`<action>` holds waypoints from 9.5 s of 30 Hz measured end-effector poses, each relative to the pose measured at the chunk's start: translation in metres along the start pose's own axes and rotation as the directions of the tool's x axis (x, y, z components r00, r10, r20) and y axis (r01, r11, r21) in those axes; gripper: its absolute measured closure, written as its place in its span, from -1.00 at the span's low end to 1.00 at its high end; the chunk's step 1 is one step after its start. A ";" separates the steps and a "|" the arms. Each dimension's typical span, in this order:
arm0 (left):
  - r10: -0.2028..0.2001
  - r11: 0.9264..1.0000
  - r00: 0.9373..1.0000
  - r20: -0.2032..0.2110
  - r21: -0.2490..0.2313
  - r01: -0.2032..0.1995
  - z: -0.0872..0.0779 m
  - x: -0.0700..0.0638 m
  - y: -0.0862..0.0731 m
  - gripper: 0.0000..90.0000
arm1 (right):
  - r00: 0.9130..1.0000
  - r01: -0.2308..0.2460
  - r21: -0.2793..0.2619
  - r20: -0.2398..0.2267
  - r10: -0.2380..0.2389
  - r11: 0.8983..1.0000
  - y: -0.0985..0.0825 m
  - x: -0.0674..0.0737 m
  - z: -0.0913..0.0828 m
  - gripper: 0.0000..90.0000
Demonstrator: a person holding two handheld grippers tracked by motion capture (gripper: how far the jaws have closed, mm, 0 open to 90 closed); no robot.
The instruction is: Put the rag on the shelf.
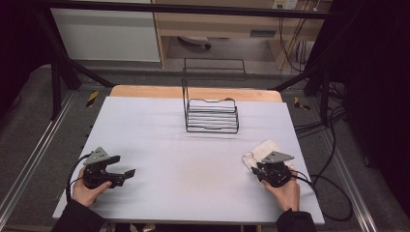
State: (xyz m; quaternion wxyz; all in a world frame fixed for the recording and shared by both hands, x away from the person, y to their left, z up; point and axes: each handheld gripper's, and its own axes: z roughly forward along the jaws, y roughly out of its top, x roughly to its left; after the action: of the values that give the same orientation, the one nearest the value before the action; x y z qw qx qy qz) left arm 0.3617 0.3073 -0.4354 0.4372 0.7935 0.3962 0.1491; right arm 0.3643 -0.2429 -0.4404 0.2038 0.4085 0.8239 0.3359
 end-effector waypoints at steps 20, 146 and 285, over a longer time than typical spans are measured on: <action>0.002 1.000 1.000 -0.003 0.002 -0.002 0.000 0.000 0.000 -0.71 | 0.996 0.073 0.014 0.059 -0.074 0.997 0.032 -0.003 0.043 0.65; 0.084 0.992 0.990 0.117 0.087 -0.094 0.115 -0.110 0.104 -0.66 | 0.979 -0.129 -0.081 -0.167 0.114 0.988 0.015 0.016 0.017 -0.95; 0.043 0.998 0.977 0.211 -0.055 -0.032 0.102 -0.132 0.112 0.86 | 0.967 -0.173 -0.256 -0.227 0.115 0.951 0.066 0.049 -0.012 0.85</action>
State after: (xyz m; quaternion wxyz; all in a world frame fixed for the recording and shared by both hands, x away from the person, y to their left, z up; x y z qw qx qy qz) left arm 0.3921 0.1141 -0.3880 0.4942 0.8007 0.3284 0.0820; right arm 0.3634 -0.1790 -0.3874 0.1455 0.3981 0.7540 0.5017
